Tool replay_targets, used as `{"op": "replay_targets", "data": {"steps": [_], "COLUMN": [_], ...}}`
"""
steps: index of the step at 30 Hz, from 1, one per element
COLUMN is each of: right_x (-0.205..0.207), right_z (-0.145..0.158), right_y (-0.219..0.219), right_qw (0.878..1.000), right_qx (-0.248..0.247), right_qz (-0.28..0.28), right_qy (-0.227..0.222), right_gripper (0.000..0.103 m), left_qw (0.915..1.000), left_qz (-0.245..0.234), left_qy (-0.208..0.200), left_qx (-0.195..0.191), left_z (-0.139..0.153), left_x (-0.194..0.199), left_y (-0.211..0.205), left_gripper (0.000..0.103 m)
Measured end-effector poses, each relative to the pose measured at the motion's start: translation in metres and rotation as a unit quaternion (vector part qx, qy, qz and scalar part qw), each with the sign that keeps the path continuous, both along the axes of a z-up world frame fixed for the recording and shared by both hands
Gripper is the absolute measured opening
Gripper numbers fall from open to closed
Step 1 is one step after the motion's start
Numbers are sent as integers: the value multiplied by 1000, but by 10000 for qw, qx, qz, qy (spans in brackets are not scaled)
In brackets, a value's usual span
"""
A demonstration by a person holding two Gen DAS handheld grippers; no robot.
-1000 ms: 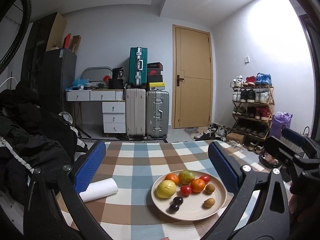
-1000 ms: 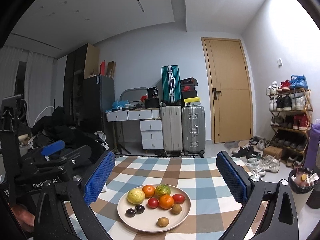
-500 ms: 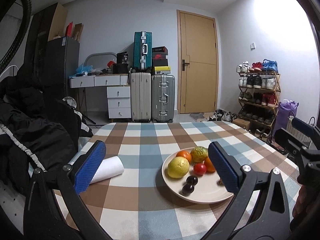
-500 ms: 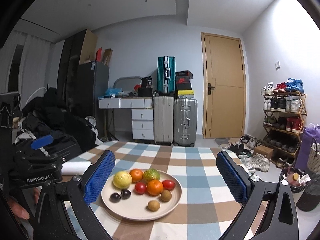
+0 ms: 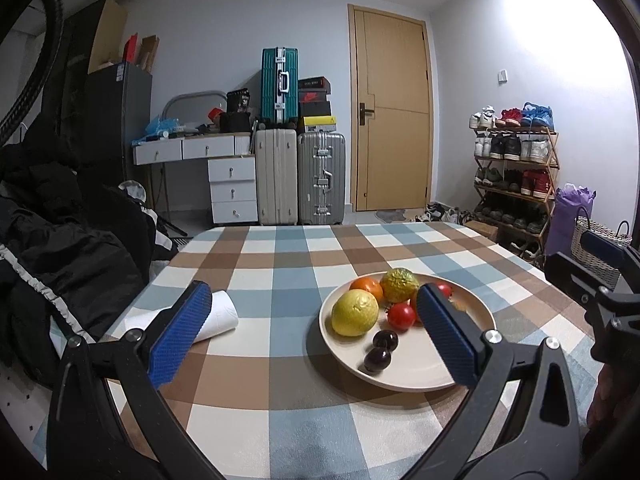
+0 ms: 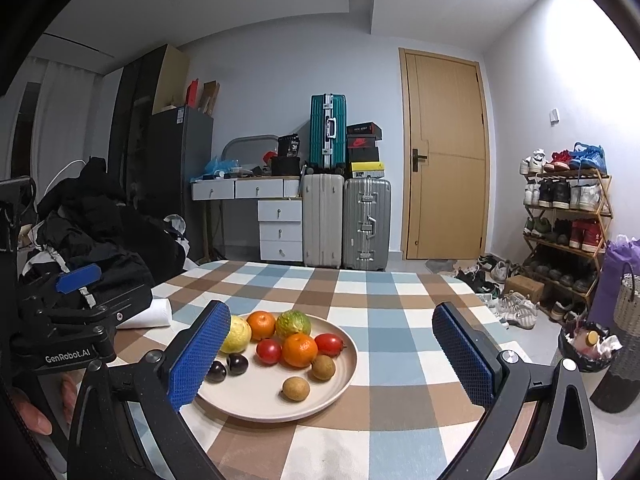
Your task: Organize fruits
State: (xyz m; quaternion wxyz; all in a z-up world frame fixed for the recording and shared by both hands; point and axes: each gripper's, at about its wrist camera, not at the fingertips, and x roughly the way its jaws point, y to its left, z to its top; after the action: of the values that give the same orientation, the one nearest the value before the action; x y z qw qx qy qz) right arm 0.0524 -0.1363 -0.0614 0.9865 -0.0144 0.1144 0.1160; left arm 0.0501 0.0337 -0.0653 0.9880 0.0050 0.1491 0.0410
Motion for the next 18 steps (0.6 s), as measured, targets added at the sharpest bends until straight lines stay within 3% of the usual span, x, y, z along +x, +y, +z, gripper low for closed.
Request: {"op": "replay_targets", "data": {"steps": [9, 18], "right_x": [25, 25], "right_z": [-10, -12], "right_y": [4, 5], "right_qw": [9984, 9985], "right_qx": [-80, -95], "right_qz": [-36, 104], "right_qy": [567, 532], "right_gripper": [103, 103], "left_qw": [9997, 9998], "left_qz": [18, -18], "left_qy": [223, 176], "left_qx": [19, 23], "left_z": [-12, -9], "left_x": [18, 16], "left_y": [-2, -3], "left_gripper": [102, 102]}}
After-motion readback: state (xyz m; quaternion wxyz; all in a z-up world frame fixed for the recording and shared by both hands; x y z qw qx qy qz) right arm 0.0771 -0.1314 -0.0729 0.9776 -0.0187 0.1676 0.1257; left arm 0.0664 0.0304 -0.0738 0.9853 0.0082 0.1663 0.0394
